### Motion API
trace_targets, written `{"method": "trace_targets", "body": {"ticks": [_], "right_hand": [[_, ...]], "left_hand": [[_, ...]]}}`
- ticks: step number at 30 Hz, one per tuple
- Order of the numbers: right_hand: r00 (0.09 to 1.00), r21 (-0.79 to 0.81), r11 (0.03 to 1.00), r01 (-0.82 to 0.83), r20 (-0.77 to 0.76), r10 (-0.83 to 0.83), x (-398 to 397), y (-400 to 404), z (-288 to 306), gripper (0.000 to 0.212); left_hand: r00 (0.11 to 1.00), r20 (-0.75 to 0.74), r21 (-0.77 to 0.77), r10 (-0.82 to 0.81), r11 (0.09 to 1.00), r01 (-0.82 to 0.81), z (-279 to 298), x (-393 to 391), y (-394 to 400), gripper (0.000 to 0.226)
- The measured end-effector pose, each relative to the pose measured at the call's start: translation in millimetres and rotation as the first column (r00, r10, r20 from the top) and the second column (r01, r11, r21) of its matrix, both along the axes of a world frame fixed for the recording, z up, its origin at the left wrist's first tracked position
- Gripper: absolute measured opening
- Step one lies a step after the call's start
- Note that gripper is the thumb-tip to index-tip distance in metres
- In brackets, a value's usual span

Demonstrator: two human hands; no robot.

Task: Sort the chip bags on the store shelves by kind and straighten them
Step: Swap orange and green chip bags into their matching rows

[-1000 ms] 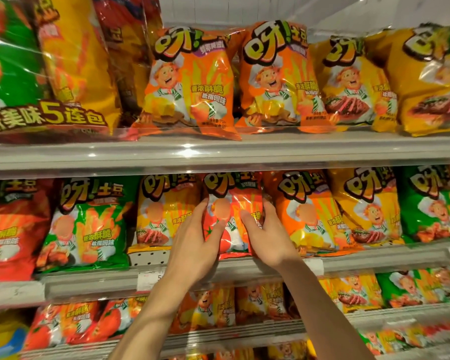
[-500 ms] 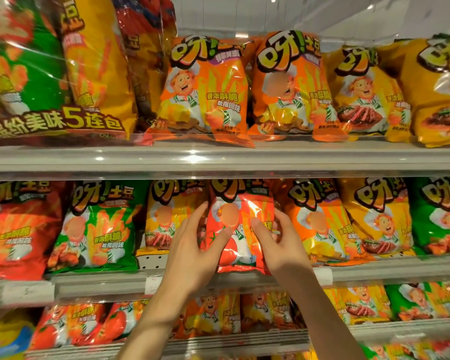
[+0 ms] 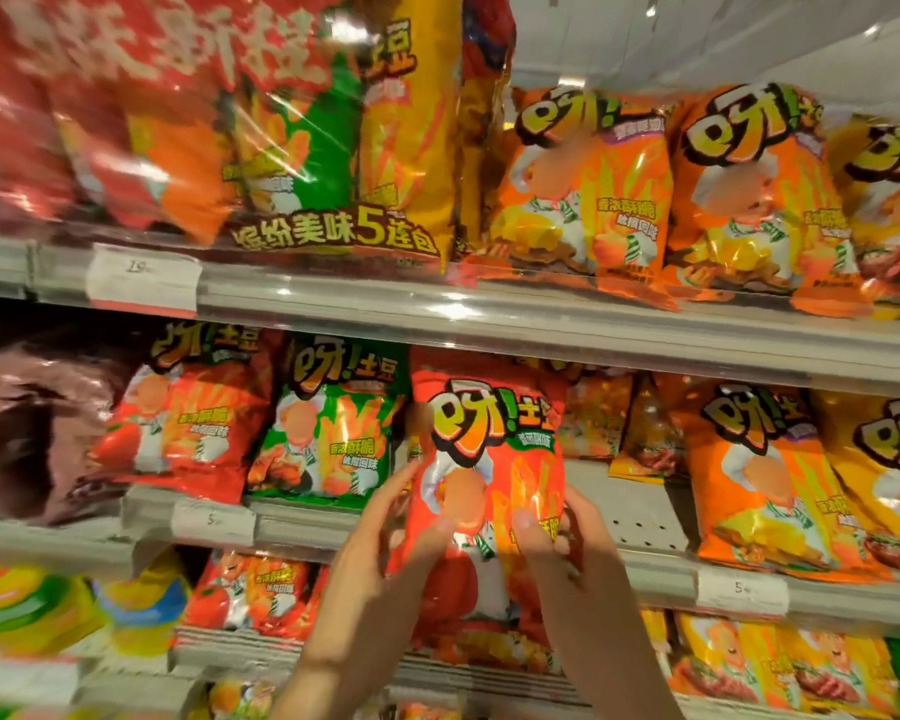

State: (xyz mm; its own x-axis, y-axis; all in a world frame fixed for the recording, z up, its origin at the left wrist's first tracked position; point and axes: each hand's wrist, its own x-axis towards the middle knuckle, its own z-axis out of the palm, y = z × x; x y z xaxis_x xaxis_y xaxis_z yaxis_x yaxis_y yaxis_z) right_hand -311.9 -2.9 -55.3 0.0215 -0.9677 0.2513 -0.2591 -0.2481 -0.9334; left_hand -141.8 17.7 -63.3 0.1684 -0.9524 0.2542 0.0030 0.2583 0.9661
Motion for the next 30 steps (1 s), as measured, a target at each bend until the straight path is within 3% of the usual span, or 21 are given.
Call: {"method": "trace_targets", "body": {"ticks": [4, 10, 13, 15, 21, 30], "right_hand": [[0.998, 0.004, 0.998, -0.057, 0.017, 0.057, 49, -4, -4, 0.044], [0.993, -0.005, 0.993, -0.118, 0.014, 0.118, 121, -7, 2, 0.032], [0.991, -0.023, 0.991, -0.135, -0.024, 0.135, 139, -10, 11, 0.053], [0.995, -0.052, 0.996, -0.071, -0.08, 0.067, 144, -20, 17, 0.067], [0.956, -0.051, 0.997, 0.056, -0.285, -0.068, 158, -51, 19, 0.078], [0.962, 0.074, 0.996, 0.06, -0.27, -0.038, 171, -71, 10, 0.091]], "left_hand": [[0.99, 0.029, -0.013, 0.141, 0.99, -0.141, -3, 48, 12, 0.051], [0.958, 0.01, -0.021, 0.288, 0.958, -0.287, 2, 111, 25, 0.049], [0.943, 0.008, -0.02, 0.333, 0.943, -0.332, 2, 138, 30, 0.049], [0.935, 0.007, -0.018, 0.355, 0.935, -0.355, 3, 152, 33, 0.048], [0.927, 0.051, -0.012, 0.373, 0.928, -0.372, 1, 181, 41, 0.044], [0.929, 0.043, -0.002, 0.366, 0.93, -0.367, -2, 189, 48, 0.042]]}}
